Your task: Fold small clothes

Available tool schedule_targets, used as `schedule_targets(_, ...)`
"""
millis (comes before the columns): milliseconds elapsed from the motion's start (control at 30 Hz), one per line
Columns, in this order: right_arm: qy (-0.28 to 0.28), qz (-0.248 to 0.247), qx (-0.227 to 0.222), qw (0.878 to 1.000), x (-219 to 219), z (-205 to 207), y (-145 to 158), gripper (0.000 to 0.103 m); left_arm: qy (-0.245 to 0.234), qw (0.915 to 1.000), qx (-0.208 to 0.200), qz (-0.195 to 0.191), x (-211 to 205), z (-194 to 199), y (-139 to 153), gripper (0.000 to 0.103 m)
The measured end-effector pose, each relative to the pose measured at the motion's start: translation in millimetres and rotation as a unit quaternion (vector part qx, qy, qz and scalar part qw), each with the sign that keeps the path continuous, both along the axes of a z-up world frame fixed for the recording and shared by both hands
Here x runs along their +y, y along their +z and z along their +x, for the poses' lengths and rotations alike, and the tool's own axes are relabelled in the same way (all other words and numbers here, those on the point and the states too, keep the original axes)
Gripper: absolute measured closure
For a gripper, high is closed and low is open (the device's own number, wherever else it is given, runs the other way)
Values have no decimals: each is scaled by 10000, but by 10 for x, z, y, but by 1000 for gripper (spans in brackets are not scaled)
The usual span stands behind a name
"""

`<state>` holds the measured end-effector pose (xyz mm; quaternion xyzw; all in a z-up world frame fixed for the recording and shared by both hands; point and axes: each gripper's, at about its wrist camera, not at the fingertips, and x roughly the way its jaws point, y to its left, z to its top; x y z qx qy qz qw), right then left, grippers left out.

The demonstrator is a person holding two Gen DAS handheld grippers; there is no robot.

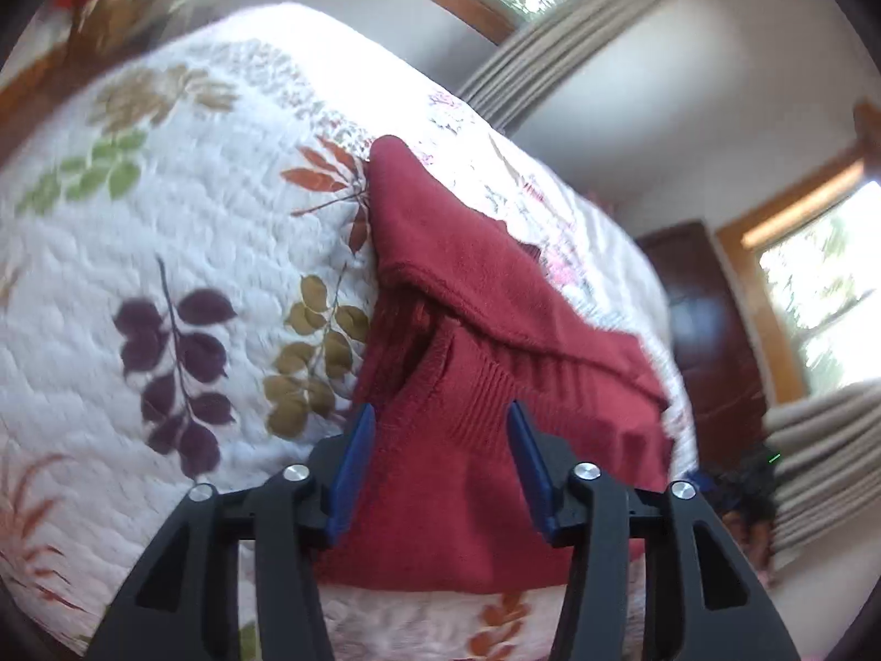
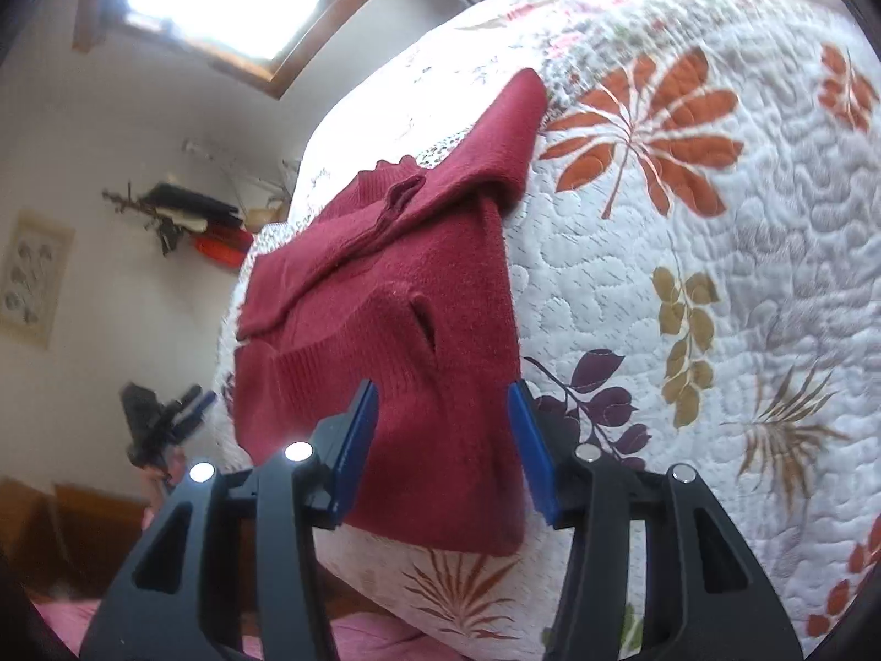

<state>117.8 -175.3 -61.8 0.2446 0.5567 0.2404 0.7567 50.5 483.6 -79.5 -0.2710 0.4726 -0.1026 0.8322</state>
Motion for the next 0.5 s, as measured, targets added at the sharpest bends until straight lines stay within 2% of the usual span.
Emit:
schedule_targets(67, 122, -208, -89, 9997, 105, -29, 24, 49, -192, 9993, 13, 306, -122, 49, 15, 48)
schedule_targets(267, 471, -596, -221, 9969, 432, -62, 42, 48, -761, 9921, 99, 996, -307, 175, -115, 44)
schedule_targets(367, 677, -781, -311, 9942, 591, -71, 55, 48, -891, 9893, 165, 1141, -344, 306, -175, 43)
schedule_targets(500, 842, -794, -295, 9928, 722, -78, 1, 44, -958, 9894, 226, 1070, -363, 488, -242, 43)
